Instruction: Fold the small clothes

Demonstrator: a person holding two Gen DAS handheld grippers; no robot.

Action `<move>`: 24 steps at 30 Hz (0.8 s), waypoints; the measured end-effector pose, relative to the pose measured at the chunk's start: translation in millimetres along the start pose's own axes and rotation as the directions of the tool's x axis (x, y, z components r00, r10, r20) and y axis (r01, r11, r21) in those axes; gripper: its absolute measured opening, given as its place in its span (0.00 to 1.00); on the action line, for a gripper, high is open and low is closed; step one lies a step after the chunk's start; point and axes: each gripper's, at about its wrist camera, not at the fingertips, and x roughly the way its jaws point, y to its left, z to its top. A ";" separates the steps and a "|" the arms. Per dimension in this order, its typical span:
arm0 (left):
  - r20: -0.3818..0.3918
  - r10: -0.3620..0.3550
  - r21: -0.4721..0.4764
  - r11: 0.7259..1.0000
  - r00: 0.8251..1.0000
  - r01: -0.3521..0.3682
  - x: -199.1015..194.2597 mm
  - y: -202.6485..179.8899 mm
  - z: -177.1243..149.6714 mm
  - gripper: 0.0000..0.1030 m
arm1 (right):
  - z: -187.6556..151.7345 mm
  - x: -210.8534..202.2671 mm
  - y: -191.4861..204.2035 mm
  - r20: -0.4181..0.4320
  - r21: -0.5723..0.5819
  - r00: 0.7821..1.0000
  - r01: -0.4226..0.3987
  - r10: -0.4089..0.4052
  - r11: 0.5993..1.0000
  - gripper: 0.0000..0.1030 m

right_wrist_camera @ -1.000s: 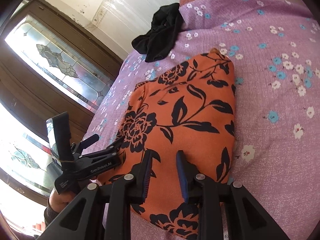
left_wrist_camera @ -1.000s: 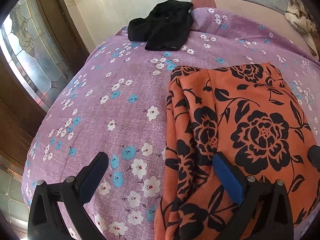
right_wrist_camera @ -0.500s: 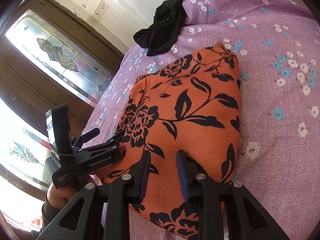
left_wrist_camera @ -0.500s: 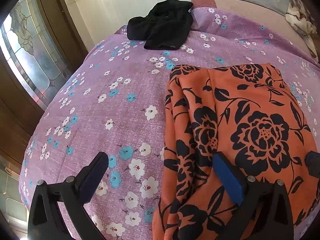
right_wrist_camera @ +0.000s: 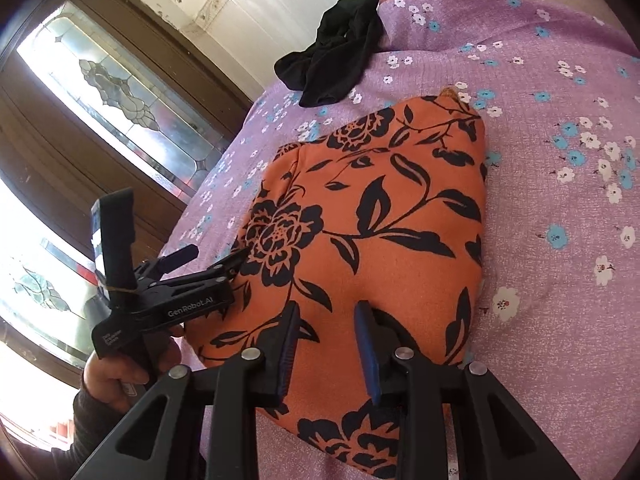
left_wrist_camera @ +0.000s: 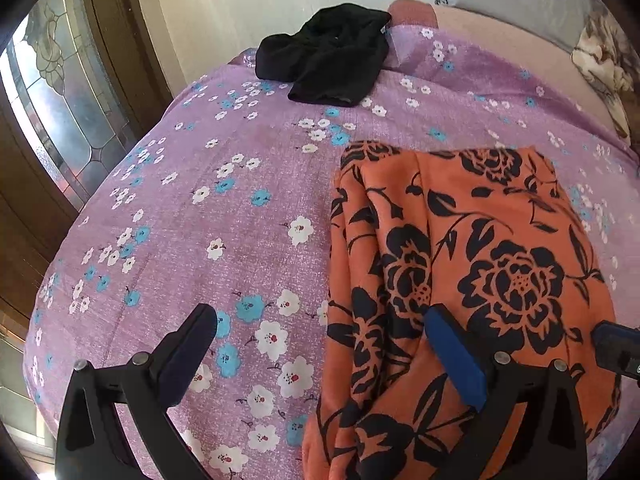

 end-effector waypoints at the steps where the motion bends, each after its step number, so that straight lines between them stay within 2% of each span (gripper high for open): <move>1: 0.024 -0.021 -0.023 0.999 0.999 0.021 -5.1 4.6 2.3 1.00 | 1.2 -3.3 -1.8 0.012 0.003 1.000 0.002 -0.002 1.000 0.31; 4: 0.086 -0.032 -0.087 0.995 0.996 0.040 -15.8 19.4 9.3 1.00 | 8.5 -13.0 -12.7 0.049 0.044 0.999 -0.007 0.004 0.999 0.34; 5: 0.092 -0.036 -0.110 0.993 0.995 0.046 -15.8 25.4 11.1 1.00 | 11.0 -16.6 -18.1 0.064 0.071 0.998 -0.020 0.015 0.997 0.44; 6: 0.090 -0.045 -0.137 0.989 0.995 0.057 -13.9 32.1 12.8 1.00 | 12.2 -21.3 -23.6 0.086 0.103 0.996 -0.031 0.022 0.994 0.68; 7: 0.083 -0.052 -0.164 0.984 0.995 0.065 -10.8 38.4 13.7 1.00 | 12.7 -27.4 -29.7 0.121 0.142 0.992 -0.038 0.021 0.989 0.77; 8: 0.070 -0.061 -0.194 0.978 0.996 0.073 -6.4 45.3 14.6 1.00 | 13.9 -31.8 -34.7 0.146 0.170 0.989 -0.049 0.024 0.984 0.80; 11: 0.004 -0.115 -0.286 0.952 0.993 0.111 9.8 63.9 13.6 1.00 | 17.8 -35.8 -51.8 0.151 0.247 0.986 -0.107 0.071 0.963 0.80; 13: -0.051 -0.168 -0.333 0.932 0.984 0.142 21.0 69.9 9.4 1.00 | 17.3 -35.6 -63.0 0.147 0.296 0.985 -0.128 0.087 0.947 0.80; 15: -0.064 -0.216 -0.364 0.914 0.974 0.178 24.7 71.1 5.4 1.00 | 16.3 -30.2 -72.0 0.112 0.338 0.989 -0.128 0.095 0.932 0.80; 17: -0.076 -0.256 -0.350 0.912 0.964 0.214 23.2 67.2 5.0 1.00 | 12.5 -22.7 -79.4 0.078 0.384 0.993 -0.116 0.093 0.916 0.80; 20: -0.118 -0.303 -0.286 0.922 0.946 0.260 23.2 53.6 3.6 1.00 | 7.8 -12.3 -88.4 0.034 0.435 0.992 -0.127 0.125 0.891 0.80; 22: -0.175 -0.332 -0.267 0.922 0.927 0.280 28.9 46.5 -0.1 1.00 | 6.7 -6.4 -91.2 0.019 0.451 0.989 -0.140 0.147 0.881 0.80; 24: -0.221 -0.374 -0.298 0.905 0.901 0.303 35.4 45.2 -4.8 1.00 | 6.0 -2.7 -93.3 0.012 0.458 0.988 -0.142 0.153 0.878 0.80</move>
